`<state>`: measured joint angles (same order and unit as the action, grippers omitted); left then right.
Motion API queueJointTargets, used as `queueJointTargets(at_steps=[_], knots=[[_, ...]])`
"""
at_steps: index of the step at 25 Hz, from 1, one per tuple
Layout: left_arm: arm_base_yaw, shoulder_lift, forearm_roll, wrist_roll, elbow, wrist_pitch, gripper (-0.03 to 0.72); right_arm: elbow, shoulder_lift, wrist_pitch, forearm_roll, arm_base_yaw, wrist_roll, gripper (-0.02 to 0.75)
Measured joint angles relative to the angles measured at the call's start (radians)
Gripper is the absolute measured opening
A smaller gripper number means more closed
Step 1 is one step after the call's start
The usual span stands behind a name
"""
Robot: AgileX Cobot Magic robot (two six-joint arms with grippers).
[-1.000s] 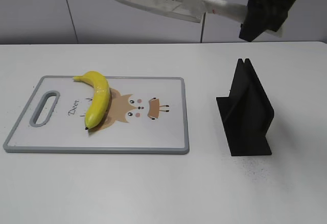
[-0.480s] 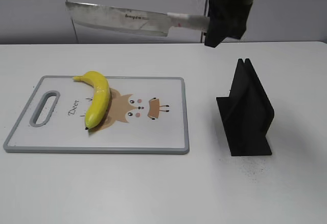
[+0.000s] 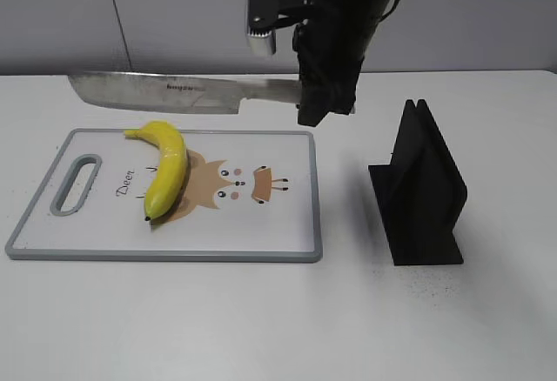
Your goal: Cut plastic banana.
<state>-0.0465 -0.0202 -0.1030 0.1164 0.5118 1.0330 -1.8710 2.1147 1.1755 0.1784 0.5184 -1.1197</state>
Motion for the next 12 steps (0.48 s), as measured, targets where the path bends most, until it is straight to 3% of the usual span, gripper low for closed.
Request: queueJointTargets(at_steps=[2,4,12], knots=[[0.000,-0.005,0.000,0.004,0.000,0.000,0.622,-0.005,0.012,-0.001,0.000,0.015,0.000,0.180],[0.000,-0.037,0.000,0.025,0.019,0.004,0.670,-0.008,0.020,-0.008,0.000,0.029,-0.002,0.180],[-0.006,-0.400,-0.011,0.323,0.194,0.018,0.674,-0.010,0.033,-0.026,0.000,0.065,-0.026,0.180]])
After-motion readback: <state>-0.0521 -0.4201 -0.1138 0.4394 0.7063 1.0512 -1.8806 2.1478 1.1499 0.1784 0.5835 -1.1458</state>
